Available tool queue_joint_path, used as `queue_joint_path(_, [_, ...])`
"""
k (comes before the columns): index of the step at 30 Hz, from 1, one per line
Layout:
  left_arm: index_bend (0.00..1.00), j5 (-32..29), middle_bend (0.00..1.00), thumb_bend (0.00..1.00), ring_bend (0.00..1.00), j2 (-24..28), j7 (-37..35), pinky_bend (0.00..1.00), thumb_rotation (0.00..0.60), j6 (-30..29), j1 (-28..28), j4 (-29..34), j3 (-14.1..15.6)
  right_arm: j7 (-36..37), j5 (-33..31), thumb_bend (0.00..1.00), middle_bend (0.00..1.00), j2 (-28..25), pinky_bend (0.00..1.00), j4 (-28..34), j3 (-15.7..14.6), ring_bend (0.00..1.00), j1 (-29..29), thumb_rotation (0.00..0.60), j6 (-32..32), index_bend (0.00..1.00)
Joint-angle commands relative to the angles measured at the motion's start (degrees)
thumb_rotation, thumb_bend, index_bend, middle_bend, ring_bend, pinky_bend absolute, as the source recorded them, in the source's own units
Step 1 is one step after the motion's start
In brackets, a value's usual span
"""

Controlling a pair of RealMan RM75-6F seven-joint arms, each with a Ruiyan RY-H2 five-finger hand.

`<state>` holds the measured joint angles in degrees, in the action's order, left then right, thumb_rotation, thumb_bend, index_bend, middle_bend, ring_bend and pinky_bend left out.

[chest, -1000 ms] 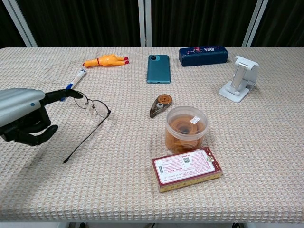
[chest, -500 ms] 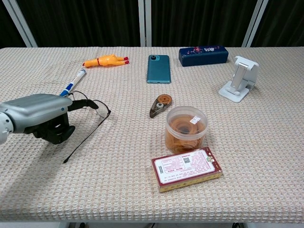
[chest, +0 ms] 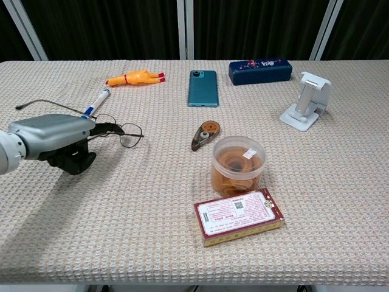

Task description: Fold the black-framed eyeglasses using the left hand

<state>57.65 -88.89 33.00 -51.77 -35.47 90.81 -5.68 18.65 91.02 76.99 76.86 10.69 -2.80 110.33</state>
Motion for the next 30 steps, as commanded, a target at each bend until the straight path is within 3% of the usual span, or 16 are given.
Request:
queue_joint_path(1, [0.11, -0.6, 0.96, 0.62, 0.93, 0.1, -0.1, 0.96, 0.6, 0.2, -0.6, -0.1, -0.1, 0.1, -0.1, 0.47, 0.0, 0.0, 0.0, 0.0, 0.0, 0.0, 0.0, 0.6, -0.1, 0.0])
queue_joint_path(13, [0.11, -0.9, 0.96, 0.63, 0.93, 1.2, -1.1, 0.96, 0.6, -2.0, -1.2, 1.1, 1.1, -0.2, -0.1, 0.46, 0.0, -0.4, 0.0, 0.3, 0.2, 0.0, -0.1, 0.6, -0.2, 0.0])
queue_joint_path(21, [0.14, 7.8, 0.95, 0.62, 0.92, 3.4, -7.9, 0.96, 0.6, -10.7, 4.0, 3.0, 3.5, 0.3, -0.4, 0.47, 0.0, -0.2, 0.0, -0.2, 0.2, 0.0, -0.3, 0.6, -0.3, 0.0])
queue_joint_path(25, [0.15, 5.3, 0.95, 0.62, 0.92, 4.5, -9.2, 0.96, 0.6, -11.9, 5.9, 2.1, 3.4, 0.5, -0.3, 0.47, 0.0, -0.3, 0.0, -0.3, 0.3, 0.0, -0.4, 0.6, -0.1, 0.0])
queue_joint_path(30, [0.14, -0.2, 0.96, 0.63, 0.93, 4.9, -10.0, 0.96, 0.6, -12.5, 7.0, -0.4, 1.0, 0.1, 0.1, 0.47, 0.0, -0.3, 0.0, 0.0, 0.1, 0.0, -0.5, 0.6, 0.3, 0.0])
